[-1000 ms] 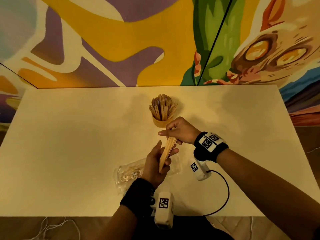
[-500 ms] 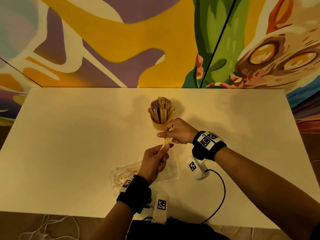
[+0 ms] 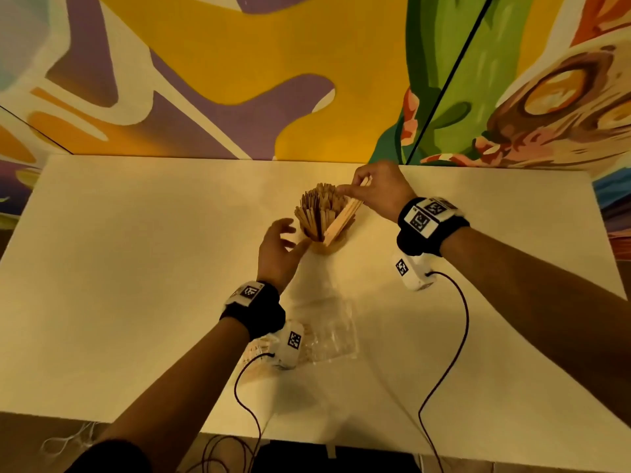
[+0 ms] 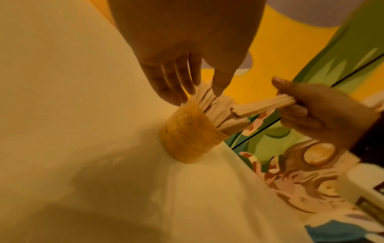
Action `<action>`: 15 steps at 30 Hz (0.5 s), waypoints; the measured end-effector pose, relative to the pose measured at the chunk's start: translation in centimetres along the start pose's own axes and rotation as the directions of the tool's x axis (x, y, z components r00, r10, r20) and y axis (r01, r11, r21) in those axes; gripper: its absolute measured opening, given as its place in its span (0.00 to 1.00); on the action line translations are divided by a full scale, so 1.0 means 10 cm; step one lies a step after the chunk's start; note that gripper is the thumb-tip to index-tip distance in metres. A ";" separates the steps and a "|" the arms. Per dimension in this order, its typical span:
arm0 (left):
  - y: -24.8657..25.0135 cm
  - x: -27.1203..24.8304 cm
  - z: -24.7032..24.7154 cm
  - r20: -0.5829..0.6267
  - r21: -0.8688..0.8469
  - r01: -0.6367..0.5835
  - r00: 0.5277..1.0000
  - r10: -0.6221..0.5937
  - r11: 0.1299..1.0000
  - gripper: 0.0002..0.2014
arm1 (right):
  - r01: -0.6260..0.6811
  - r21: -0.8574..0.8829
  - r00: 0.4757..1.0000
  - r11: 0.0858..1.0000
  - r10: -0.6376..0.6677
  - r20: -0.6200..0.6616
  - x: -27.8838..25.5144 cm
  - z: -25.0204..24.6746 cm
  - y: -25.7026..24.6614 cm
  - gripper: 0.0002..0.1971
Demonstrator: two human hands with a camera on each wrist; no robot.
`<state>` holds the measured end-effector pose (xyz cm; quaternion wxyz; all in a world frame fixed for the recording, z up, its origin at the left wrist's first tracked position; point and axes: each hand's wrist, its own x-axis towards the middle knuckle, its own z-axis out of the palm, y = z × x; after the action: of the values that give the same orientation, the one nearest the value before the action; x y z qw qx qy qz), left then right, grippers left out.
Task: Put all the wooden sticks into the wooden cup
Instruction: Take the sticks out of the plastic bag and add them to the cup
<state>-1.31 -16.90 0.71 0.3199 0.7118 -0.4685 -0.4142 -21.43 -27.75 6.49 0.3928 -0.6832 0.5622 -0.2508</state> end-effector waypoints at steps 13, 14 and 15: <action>-0.20 0.50 0.24 0.230 0.090 -0.210 0.955 0.185 0.974 0.48 | 0.536 -0.628 0.843 0.564 -0.311 0.439 -0.02 0.73 -0.05 0.18; -0.21 0.49 0.25 0.226 0.075 -0.208 0.956 0.187 0.975 0.47 | 0.556 -0.644 0.831 0.525 -0.361 0.423 -0.05 0.75 -0.01 0.19; -0.21 0.48 0.25 0.219 0.075 -0.206 0.958 0.186 0.976 0.46 | 0.566 -0.646 0.822 0.513 -0.415 0.390 -0.06 0.77 0.04 0.17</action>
<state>-1.63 -20.83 -3.61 0.2732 0.6286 -0.5876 -0.4302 -15.78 -25.21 1.93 0.0450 -0.9323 0.3570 -0.0376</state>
